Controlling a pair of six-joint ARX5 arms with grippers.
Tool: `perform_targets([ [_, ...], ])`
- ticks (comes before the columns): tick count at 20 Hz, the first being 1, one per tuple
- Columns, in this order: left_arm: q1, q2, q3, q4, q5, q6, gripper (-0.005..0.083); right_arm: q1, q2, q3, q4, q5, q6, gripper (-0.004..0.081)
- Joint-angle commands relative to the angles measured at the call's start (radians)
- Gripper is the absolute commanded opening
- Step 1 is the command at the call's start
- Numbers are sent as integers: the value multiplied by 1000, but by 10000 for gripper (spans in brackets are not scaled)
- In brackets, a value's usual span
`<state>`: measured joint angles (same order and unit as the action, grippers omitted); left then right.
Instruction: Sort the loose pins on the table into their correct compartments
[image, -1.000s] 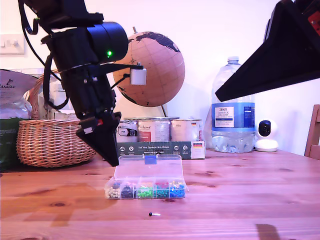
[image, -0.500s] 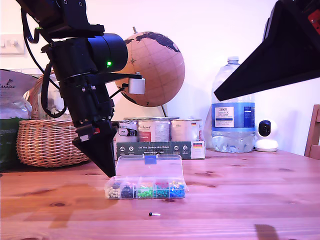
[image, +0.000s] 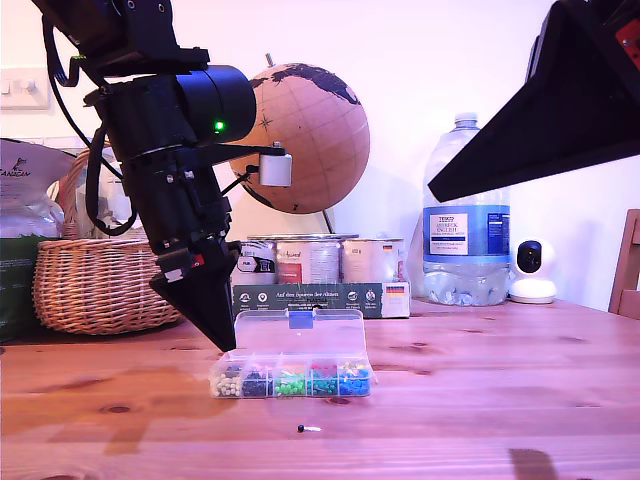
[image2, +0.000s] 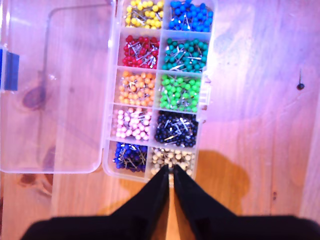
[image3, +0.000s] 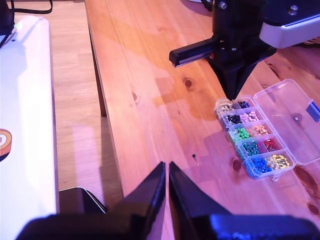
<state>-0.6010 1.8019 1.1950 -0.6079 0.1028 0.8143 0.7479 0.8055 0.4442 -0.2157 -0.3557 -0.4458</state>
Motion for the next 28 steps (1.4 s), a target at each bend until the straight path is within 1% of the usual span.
perform_targets([
  [1,0,18,-11,3,0,-3,18,5,1,8,9,-2,5,-13],
  [15,0,18,-11,3,-2,-3,29,5,1,8,9,-2,5,-13],
  [17,0,18,-11,3,-7,-3,71,5,1,8,9,-2,5,-13],
  [22,0,18,-11,4,-22,-3,77,5,1,8,9,-2,5,-13],
  [23,0,18,-11,7,-26,-3,70,5,1,8,9,-2,5,-13],
  [25,-5,16,-11,2,-26,-3,-8,5,1,8,8,-2,5,-13],
  [26,-11,15,-11,-2,-26,-3,-22,5,1,8,8,-2,5,-13],
  [28,-25,3,-10,-21,-25,-3,-22,5,1,8,-6,-6,6,-13],
])
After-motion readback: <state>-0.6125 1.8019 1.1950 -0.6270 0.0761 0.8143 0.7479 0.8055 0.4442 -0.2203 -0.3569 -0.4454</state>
